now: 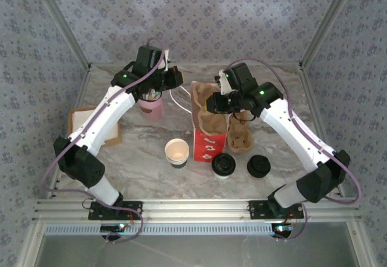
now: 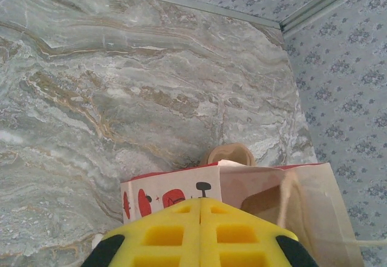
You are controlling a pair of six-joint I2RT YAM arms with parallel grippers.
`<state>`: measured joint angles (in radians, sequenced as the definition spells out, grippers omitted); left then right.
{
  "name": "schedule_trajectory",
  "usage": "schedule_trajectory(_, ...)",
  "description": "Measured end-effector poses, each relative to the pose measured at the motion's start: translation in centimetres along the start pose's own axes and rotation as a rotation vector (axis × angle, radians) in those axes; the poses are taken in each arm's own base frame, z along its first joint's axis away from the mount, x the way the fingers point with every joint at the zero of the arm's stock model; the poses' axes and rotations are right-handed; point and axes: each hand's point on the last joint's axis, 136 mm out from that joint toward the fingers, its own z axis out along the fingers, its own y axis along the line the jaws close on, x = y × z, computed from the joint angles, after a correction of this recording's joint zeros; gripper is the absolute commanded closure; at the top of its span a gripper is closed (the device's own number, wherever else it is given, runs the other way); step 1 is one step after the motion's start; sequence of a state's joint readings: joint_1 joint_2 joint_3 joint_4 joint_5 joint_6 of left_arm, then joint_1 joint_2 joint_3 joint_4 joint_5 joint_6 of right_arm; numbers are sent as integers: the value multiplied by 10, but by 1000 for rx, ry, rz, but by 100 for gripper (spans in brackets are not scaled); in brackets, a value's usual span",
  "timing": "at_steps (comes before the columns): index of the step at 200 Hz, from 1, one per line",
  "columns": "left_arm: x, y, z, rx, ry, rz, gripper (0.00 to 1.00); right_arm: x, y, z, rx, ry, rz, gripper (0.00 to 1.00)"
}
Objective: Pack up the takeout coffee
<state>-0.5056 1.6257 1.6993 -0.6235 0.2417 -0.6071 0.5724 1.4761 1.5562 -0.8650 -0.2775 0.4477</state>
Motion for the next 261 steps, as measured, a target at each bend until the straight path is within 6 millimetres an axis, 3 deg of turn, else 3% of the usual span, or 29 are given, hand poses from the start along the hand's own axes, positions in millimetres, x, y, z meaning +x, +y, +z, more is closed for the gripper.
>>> schedule_trajectory(34, 0, -1, 0, 5, 3, -4, 100, 2, -8, 9, 36, 43, 31, 79)
schedule_trajectory(81, -1, -5, 1, 28, -3, 0, 100, -13, -17, 8, 127, 36, 60, 79)
schedule_trajectory(160, 14, 4, 11, 29, 38, -11, 100, -21, -28, 17, 300, 63, 33, 79)
schedule_trajectory(261, 13, 0, 7, 41, 31, -15, 100, -7, -32, 37, 502, 163, -68, 78)
